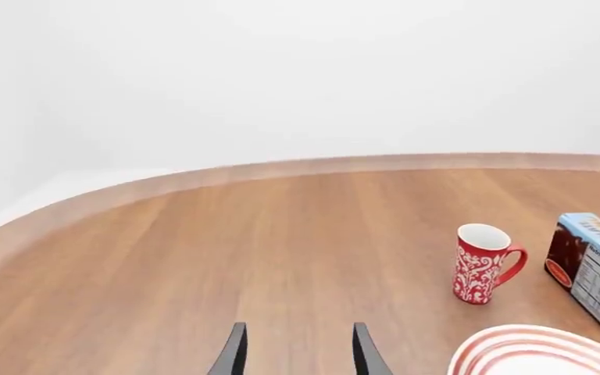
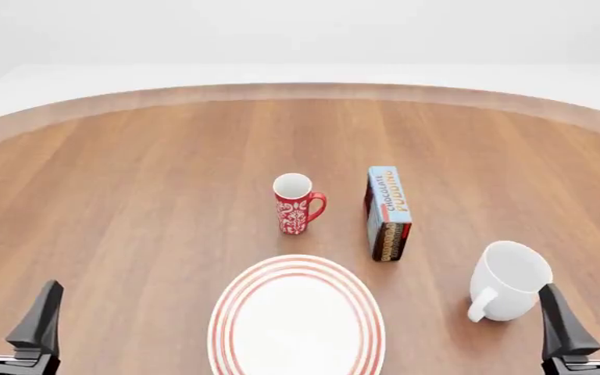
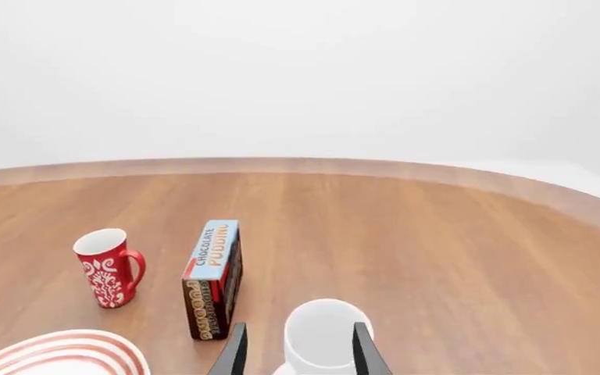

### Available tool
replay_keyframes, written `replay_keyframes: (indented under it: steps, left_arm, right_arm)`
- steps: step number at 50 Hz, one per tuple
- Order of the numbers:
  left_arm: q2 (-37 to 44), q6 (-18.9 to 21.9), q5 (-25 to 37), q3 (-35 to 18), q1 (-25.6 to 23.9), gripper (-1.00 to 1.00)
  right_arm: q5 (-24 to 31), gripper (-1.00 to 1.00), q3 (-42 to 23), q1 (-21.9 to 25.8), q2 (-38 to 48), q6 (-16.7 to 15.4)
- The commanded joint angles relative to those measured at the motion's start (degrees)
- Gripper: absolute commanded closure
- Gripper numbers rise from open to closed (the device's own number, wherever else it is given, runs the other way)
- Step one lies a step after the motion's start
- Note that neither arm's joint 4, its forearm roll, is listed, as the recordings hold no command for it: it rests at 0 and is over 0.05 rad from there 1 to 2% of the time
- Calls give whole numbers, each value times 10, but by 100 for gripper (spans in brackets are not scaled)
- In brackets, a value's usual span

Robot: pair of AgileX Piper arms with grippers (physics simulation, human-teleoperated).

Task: Pick up the white mug and put it on the plate, and put the chocolate pudding to the right of the plate.

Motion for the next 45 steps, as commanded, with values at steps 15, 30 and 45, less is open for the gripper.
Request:
replay_keyframes:
  steps: [15,30,45]
  left_arm:
    - [78,29,-50,-35,-44,-100]
    - [176,43,-129,-66,-98,-100]
    - [255,50,-178,-108,-163,-100]
  right_arm:
    - [-2,-100,-1,2,1,2]
    - [-3,-100,-1,3,2,3]
    - [-3,-100,-1,5,1,1]
